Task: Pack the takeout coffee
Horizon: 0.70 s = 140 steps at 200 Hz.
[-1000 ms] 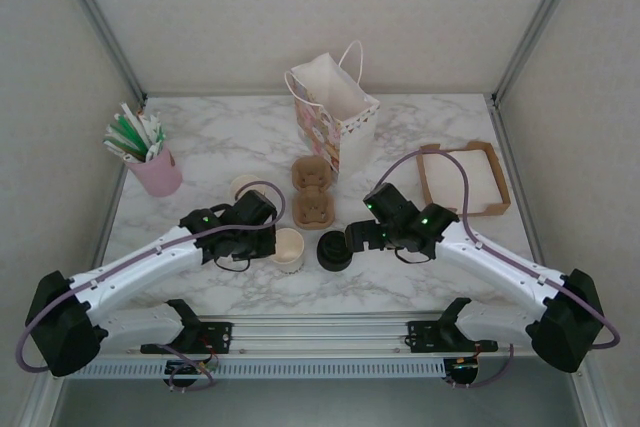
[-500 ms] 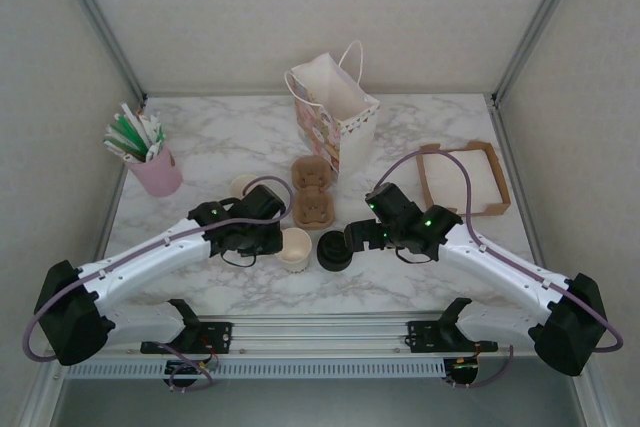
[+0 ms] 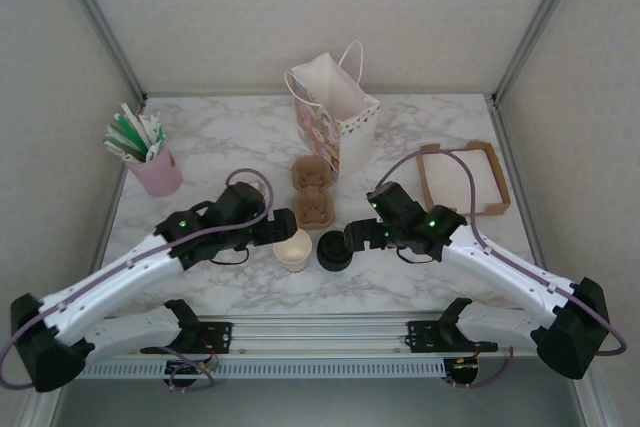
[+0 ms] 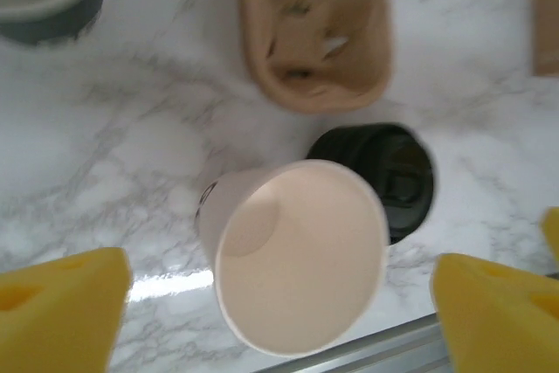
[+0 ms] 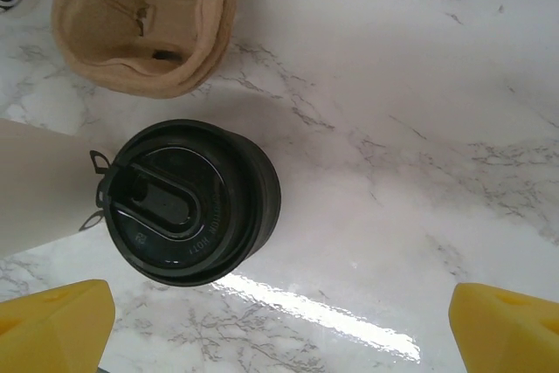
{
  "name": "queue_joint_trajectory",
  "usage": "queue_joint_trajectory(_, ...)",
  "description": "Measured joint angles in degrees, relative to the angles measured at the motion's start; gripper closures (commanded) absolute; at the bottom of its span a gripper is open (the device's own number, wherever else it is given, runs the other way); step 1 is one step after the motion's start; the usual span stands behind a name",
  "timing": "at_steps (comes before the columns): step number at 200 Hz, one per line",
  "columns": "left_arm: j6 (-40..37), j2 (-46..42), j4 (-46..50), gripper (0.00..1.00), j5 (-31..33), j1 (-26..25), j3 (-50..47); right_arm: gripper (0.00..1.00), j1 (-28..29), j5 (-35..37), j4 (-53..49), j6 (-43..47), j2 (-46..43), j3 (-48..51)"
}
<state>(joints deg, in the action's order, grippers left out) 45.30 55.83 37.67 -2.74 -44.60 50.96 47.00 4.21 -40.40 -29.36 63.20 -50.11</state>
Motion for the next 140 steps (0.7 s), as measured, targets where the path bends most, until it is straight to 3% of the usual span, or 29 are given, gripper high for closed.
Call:
queue_joint_trajectory(30,0.0,-5.8,-6.1,0.00,3.0,0.0,-4.0,0.01,0.0,-2.0,0.3,0.5,-0.9,-0.1)
queue_joint_trajectory(45,0.0,-6.8,-7.8,0.00,4.2,0.0,-5.9,0.08,0.0,-3.0,-0.1,1.4,-0.2,-1.1)
queue_joint_trajectory(140,1.9,-12.8,-12.2,0.00,9.5,0.1,-16.5,0.12,5.0,-5.8,-2.6,3.8,14.9,-11.0)
